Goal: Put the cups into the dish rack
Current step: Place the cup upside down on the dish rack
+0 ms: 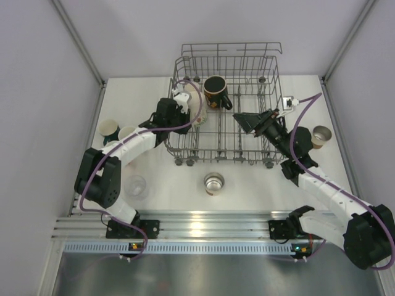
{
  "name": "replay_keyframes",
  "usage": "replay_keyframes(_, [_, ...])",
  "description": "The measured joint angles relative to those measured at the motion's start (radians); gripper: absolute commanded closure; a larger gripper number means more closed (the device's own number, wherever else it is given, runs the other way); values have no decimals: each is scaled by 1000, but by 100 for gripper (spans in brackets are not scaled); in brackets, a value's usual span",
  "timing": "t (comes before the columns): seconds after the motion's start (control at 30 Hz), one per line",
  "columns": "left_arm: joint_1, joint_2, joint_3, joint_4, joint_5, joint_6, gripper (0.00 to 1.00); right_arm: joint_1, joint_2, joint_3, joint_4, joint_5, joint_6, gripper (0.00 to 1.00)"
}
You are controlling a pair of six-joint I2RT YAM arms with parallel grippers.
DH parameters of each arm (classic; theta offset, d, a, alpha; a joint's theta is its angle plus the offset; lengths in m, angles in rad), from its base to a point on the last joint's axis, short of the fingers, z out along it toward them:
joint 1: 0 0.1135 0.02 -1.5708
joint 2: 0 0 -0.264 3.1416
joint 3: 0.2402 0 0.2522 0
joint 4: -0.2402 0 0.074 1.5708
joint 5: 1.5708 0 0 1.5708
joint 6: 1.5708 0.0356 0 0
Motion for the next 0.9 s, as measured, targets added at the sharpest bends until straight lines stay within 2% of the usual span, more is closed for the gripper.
replay_keyframes(0.33, [1,31,-10,15,-8,0,82,0,0,0,-4,0,0,27])
replay_keyframes(0.57, [1,31,-22,33,-7,0,69,0,0,0,-6,0,0,28])
replay_keyframes(0.6, [1,31,-26,39,-7,-1,63,0,0,0,-6,0,0,28])
replay_keyframes(0.73, [1,31,-29,68,-4,-4,53,0,0,0,-7,0,0,28])
replay_keyframes(0.9, [2,20,-39,74,-4,-8,50,0,0,0,-9,0,0,27])
